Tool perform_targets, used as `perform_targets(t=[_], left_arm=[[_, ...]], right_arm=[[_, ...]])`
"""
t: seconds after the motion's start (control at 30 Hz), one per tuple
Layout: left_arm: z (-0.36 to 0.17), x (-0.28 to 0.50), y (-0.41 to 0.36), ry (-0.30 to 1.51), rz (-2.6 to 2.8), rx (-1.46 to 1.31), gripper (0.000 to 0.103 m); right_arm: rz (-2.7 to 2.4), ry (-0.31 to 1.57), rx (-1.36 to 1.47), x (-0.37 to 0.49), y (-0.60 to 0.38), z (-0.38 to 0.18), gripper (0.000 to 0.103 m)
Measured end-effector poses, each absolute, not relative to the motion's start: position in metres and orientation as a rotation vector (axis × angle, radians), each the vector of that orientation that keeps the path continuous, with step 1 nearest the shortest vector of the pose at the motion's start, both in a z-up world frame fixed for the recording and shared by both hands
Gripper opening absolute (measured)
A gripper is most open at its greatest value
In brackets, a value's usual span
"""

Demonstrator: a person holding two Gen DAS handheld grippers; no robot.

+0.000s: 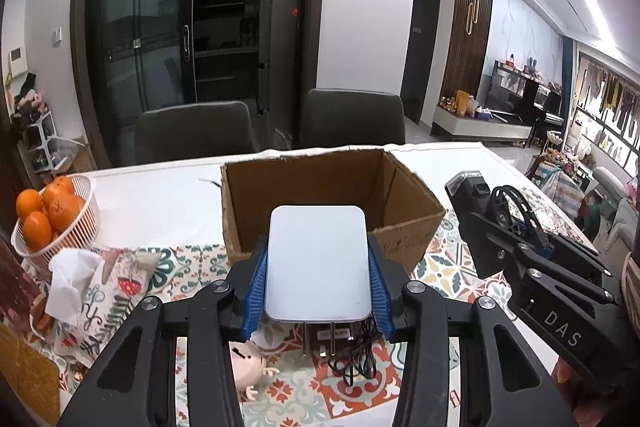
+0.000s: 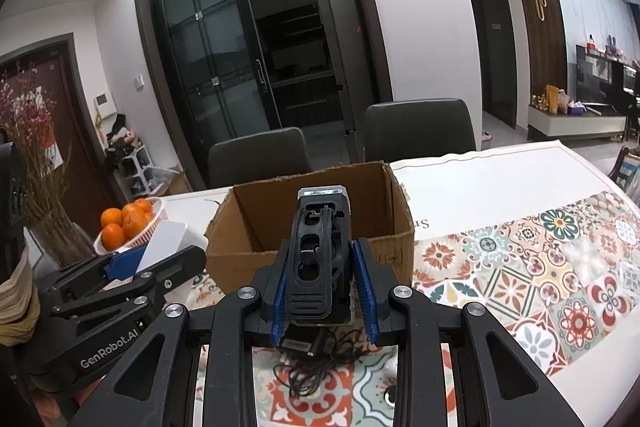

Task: Organize rigid objects
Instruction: 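Carry the white charger and black device over the cardboard box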

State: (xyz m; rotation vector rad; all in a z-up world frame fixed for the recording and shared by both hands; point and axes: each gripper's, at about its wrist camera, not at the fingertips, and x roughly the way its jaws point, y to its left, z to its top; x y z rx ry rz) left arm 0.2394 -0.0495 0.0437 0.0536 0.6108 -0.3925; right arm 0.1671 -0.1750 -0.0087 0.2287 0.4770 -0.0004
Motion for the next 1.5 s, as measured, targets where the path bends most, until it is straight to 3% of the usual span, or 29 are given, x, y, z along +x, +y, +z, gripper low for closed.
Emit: perform_targets(t=[0.7, 1.5], left_arm=[[0.052, 0.297, -0.064, 0.657, -0.382, 0.063, 0.044], [0.012, 0.361, -0.075, 0.792, -0.331, 0.099, 0.044]], right_arm=[[0.014, 0.525, 0.182, 0.221, -0.181, 0.002, 0.030], [0.070, 0.731, 0.147, 0.310, -0.189, -0.040, 0.030]])
